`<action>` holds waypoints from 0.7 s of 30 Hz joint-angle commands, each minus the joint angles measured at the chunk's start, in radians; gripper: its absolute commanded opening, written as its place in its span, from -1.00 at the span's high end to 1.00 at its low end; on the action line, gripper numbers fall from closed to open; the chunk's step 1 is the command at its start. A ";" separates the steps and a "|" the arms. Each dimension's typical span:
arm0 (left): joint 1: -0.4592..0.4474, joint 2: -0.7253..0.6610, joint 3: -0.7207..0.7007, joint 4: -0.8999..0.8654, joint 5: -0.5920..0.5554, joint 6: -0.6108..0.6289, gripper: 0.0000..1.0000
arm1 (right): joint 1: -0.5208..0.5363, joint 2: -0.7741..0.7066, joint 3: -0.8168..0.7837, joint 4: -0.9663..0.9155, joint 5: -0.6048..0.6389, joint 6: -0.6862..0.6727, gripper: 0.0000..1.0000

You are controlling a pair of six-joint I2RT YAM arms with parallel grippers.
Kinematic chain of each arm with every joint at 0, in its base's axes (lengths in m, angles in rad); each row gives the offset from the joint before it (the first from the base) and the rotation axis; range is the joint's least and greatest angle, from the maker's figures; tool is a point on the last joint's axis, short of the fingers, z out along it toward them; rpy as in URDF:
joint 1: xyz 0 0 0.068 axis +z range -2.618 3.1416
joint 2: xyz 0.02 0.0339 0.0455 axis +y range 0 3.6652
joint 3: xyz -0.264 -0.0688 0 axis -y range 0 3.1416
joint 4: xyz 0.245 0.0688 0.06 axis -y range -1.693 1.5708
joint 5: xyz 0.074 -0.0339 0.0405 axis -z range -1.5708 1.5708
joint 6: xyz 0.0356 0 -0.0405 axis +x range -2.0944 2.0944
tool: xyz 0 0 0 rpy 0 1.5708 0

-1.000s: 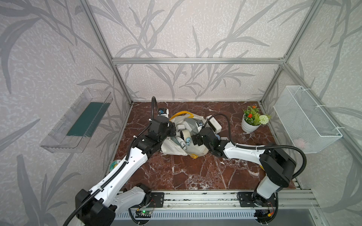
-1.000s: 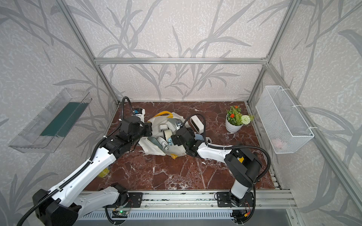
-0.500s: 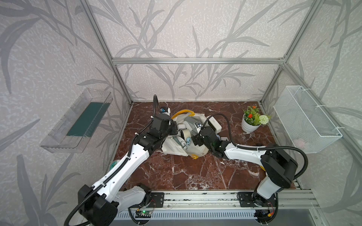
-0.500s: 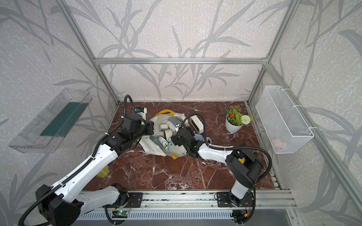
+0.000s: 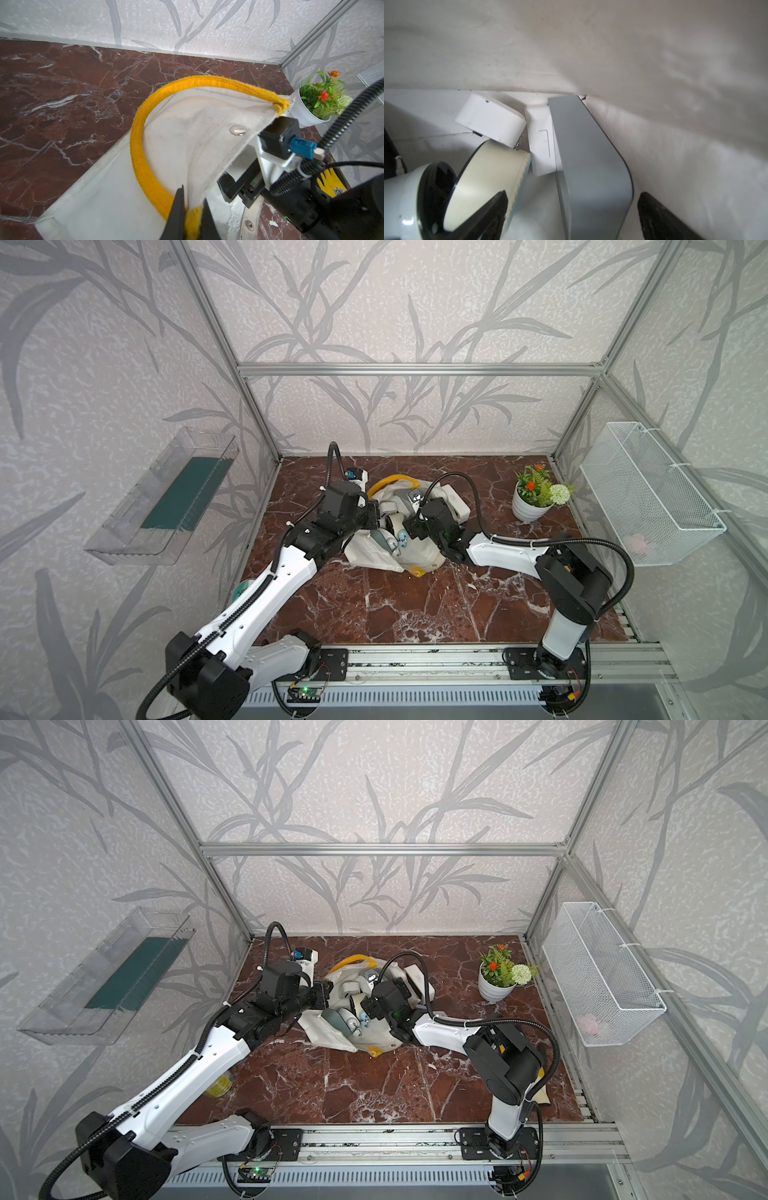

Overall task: Take the alarm clock out of the canvas bag
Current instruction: Pick up the alarm from the canvas bag.

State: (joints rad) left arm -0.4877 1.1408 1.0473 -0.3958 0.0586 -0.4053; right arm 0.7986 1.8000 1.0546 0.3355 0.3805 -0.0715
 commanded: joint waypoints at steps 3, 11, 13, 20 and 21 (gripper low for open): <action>0.000 -0.016 0.020 0.087 0.086 0.005 1.00 | -0.021 0.042 0.028 0.053 -0.026 -0.012 -0.98; 0.000 -0.009 0.023 0.087 0.107 0.003 1.00 | -0.084 0.044 0.013 0.068 -0.051 0.040 -1.00; 0.000 -0.006 0.023 0.090 0.110 -0.001 1.00 | -0.093 0.040 0.007 0.076 -0.088 0.034 -0.99; 0.000 -0.009 0.027 0.073 0.096 0.001 1.00 | -0.095 0.040 0.026 0.019 0.034 0.066 -0.98; 0.001 -0.011 0.026 0.069 0.093 0.000 1.00 | -0.095 0.032 0.018 0.029 0.048 0.071 -0.99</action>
State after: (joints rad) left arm -0.4877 1.1492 1.0473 -0.3889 0.1318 -0.4011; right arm 0.7181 1.8484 1.0634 0.3634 0.3294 -0.0444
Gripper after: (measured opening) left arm 0.082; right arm 0.992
